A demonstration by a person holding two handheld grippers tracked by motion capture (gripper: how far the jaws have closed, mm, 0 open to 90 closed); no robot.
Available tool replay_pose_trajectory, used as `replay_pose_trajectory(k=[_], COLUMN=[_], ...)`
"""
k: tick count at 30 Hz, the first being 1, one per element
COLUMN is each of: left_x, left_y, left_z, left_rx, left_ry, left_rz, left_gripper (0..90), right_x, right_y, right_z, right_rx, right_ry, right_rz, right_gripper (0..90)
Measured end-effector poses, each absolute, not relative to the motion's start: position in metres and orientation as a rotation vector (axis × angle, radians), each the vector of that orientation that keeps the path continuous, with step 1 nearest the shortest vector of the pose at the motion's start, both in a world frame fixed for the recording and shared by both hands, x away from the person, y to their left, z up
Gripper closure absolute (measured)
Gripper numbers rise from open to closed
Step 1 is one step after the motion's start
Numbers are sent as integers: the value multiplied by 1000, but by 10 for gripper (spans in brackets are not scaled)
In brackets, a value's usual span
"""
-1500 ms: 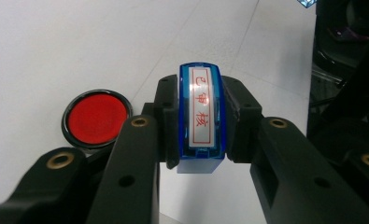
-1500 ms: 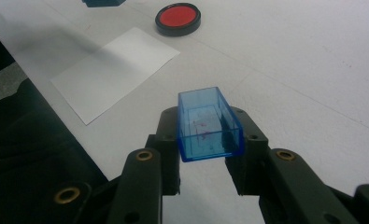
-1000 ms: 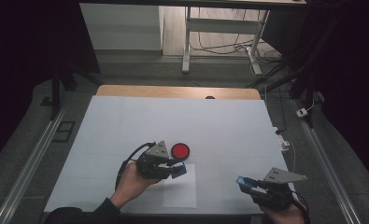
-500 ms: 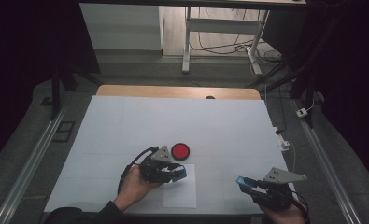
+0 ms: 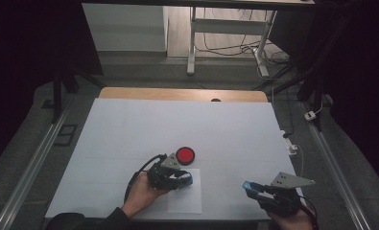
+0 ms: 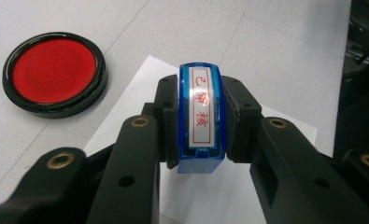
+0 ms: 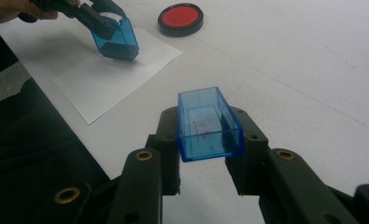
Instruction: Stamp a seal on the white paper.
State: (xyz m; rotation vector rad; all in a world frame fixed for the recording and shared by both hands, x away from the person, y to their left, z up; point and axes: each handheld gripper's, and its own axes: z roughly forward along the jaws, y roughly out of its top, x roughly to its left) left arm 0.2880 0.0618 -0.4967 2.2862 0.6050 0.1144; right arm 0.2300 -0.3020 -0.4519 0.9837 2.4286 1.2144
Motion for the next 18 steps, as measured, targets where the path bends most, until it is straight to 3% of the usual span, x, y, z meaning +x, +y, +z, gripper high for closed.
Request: replay_pose_trajectory(k=[18], left_x=[287], left_y=[58], left_z=[-505], left_rx=[2319], left_ry=[581], left_rz=[146], left_gripper=[706], right_x=[230], right_y=[-302], right_z=[-452], right_rx=[984], right_ry=[2433], right_rz=[1219], right_gripper=[678])
